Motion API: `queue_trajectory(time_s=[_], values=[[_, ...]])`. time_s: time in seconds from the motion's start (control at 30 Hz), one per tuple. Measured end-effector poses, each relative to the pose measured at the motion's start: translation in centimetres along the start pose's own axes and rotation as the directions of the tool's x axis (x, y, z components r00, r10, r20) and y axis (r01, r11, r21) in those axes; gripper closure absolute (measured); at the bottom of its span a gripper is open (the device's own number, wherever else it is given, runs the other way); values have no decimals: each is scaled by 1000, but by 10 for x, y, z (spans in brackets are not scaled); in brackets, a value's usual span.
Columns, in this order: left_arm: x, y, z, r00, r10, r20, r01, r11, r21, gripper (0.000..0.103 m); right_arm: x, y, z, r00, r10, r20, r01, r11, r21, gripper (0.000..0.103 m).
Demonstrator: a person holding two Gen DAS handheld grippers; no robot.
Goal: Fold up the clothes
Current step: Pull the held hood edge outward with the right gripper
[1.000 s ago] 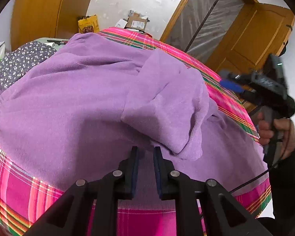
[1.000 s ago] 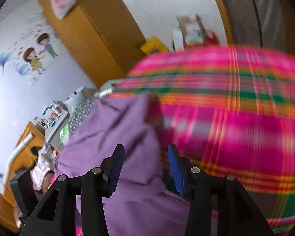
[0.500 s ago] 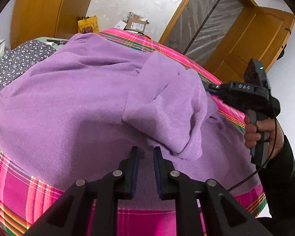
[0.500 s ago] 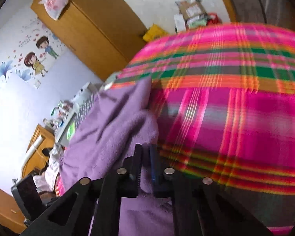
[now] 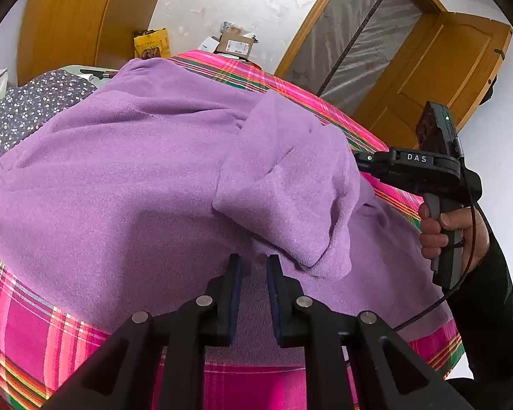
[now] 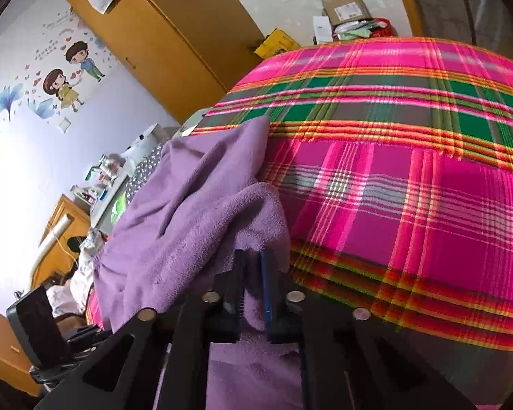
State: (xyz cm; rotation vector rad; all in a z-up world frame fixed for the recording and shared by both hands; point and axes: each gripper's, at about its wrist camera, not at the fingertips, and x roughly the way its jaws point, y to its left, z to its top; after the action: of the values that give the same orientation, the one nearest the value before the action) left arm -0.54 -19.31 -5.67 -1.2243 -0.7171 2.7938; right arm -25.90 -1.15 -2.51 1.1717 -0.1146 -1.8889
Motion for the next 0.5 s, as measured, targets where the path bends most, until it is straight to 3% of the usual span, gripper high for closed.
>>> queue_trajectory(time_s=[0.33,0.5], values=[[2,1,-2,1000,-13,10,13,1000,0,87,-30,11,12,992,-27,125,31,999,-29,99],[4,2,-3,1000,-17,9,17,1000,2,87,-62,22,19,975,-38,219,51,997,-53,99]])
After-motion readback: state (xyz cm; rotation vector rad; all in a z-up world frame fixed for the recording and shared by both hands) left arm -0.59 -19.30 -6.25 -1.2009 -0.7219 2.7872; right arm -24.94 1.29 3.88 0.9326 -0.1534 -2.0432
